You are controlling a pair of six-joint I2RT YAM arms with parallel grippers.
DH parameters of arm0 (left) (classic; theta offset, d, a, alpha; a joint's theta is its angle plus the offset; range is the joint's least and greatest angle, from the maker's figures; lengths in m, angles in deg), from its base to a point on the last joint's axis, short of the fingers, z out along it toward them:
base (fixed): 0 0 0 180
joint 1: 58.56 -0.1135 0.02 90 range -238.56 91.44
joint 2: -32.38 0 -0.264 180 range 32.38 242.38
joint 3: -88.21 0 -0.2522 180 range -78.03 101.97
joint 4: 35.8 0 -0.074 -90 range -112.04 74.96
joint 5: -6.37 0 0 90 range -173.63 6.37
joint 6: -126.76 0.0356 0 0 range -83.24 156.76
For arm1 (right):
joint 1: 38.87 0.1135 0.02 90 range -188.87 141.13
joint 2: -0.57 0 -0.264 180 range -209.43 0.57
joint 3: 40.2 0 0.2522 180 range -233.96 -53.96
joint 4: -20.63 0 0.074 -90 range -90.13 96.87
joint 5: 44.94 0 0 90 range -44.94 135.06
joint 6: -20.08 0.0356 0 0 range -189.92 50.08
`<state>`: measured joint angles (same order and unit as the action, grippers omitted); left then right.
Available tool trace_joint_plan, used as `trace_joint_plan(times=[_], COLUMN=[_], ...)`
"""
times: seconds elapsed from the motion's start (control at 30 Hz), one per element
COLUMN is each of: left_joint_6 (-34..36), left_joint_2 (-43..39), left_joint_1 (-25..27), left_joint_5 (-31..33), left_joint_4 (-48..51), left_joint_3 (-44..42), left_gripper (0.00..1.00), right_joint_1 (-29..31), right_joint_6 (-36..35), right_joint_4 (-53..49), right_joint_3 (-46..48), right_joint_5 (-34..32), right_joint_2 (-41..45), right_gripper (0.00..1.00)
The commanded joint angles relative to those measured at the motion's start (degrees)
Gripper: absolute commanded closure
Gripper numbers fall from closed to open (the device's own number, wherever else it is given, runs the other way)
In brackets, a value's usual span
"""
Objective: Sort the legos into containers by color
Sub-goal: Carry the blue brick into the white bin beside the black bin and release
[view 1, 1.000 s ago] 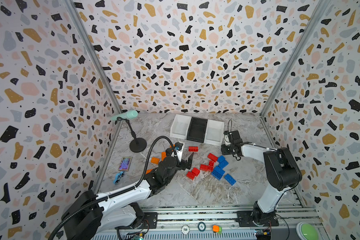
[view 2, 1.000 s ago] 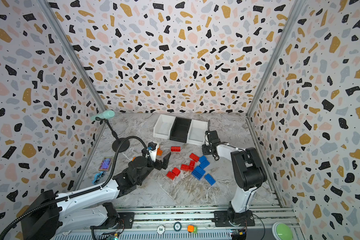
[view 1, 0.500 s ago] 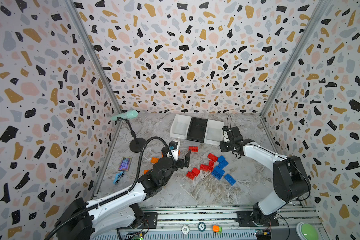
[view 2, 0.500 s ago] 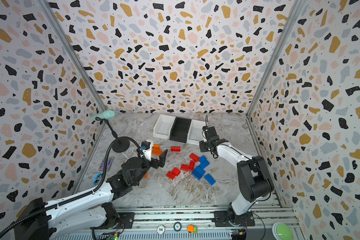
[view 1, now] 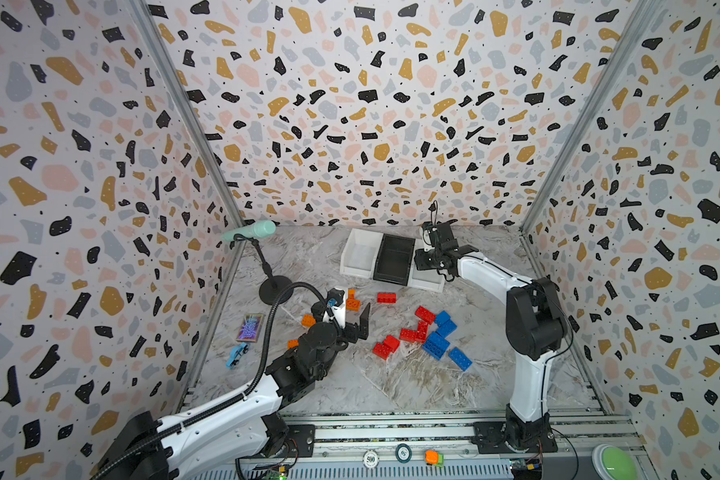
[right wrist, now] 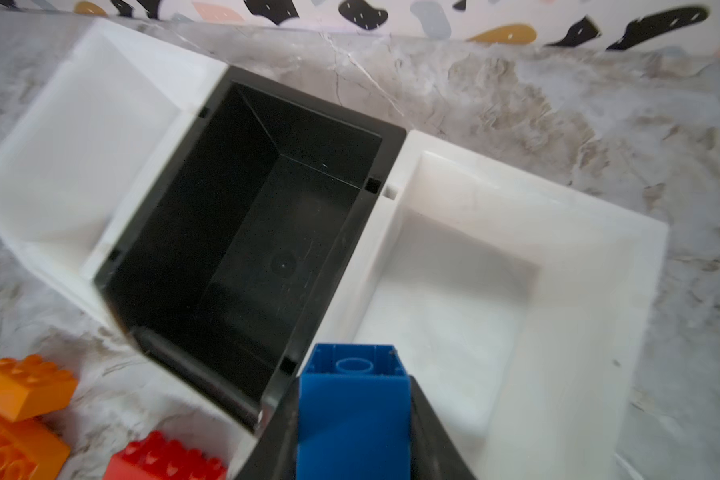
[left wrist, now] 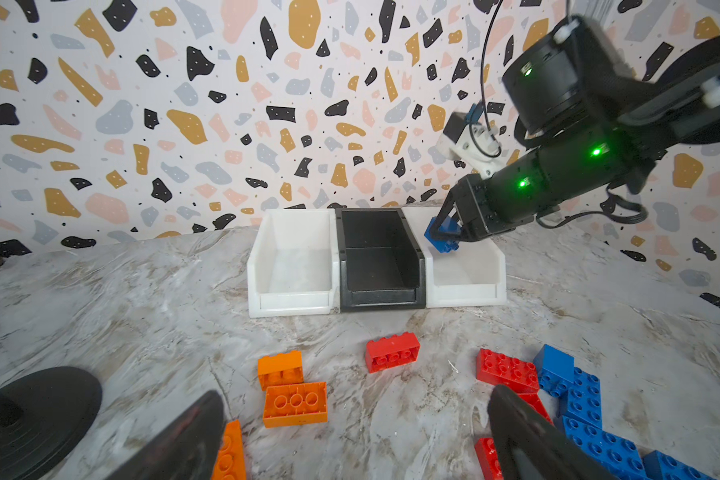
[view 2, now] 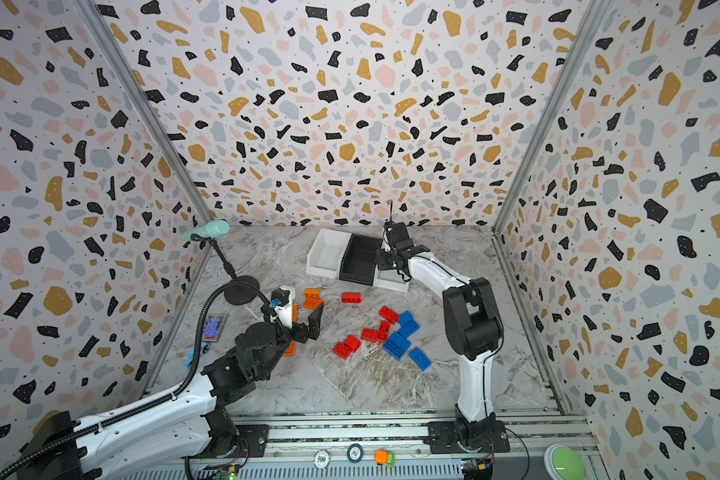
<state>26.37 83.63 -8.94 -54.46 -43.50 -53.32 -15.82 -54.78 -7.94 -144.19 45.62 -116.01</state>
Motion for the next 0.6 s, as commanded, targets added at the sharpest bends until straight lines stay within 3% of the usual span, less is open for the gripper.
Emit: trace_joint_plan(times=[0.0, 0.4, 0.57], left_joint_6=[-0.51, 0.28, -0.27], left_joint_2=[-1.98, 1.42, 3.08], left_joint_1=[0.29, 0.18, 0.16], left_joint_5=[3.36, 5.49, 4.56], left_joint_4=[0.36, -2.72, -1.67], left_joint_3=[-1.65, -1.36, 0.24], left_gripper=[0.00, 0.00, 0.00], right_joint_1=[-2.56, -9.58, -9.44], right_joint_6=[2.61, -0.69, -1.85], right_joint_4=[-3.00, -5.73, -8.73], right_joint_3=[-3.36, -15.54, -19.91], right_joint_5=[0.73, 1.33, 1.79], right_joint_2=[-1.89, -12.28, -13.30], right_gripper=[0.67, 0.63, 0.38])
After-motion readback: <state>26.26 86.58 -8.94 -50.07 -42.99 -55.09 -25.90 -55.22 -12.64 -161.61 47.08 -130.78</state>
